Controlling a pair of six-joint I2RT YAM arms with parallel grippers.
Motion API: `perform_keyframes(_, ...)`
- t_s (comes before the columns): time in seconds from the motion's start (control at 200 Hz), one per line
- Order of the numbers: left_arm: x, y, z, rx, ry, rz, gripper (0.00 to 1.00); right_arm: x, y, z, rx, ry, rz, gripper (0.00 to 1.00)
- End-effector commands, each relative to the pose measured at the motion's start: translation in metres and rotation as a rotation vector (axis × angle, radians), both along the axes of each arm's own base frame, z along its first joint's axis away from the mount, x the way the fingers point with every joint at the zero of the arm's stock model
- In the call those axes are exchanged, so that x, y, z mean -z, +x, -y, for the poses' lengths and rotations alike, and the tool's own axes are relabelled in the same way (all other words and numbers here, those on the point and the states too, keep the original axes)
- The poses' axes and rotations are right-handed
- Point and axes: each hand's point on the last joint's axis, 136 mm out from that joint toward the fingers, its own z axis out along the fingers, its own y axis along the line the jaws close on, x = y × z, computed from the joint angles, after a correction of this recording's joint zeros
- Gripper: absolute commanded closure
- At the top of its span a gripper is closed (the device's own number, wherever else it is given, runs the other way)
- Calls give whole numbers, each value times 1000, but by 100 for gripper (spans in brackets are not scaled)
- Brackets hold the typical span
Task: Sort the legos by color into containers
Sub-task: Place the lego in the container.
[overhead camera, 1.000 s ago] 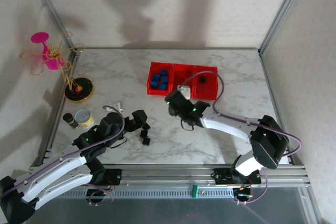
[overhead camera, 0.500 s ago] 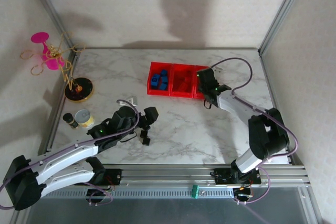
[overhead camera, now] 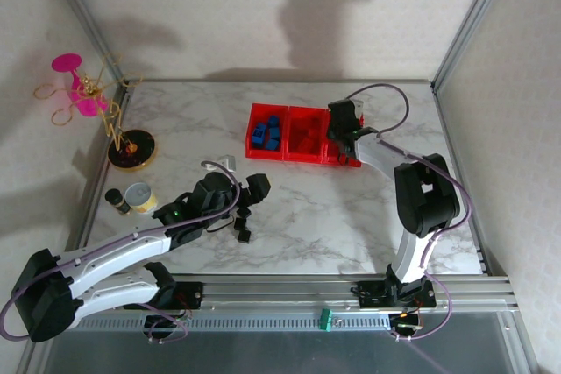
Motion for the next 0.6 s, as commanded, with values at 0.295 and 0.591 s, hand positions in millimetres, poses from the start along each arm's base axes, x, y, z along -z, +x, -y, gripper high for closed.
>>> perform_keyframes(0.295, -29, -4, -17, -43, 1, 72, 0, -47, -46, -56, -147, 94, 41, 38)
perform_keyframes(0.591, -9, -22, -49, -112, 40, 24, 0, -28, -125, -129, -309, 150, -53, 33)
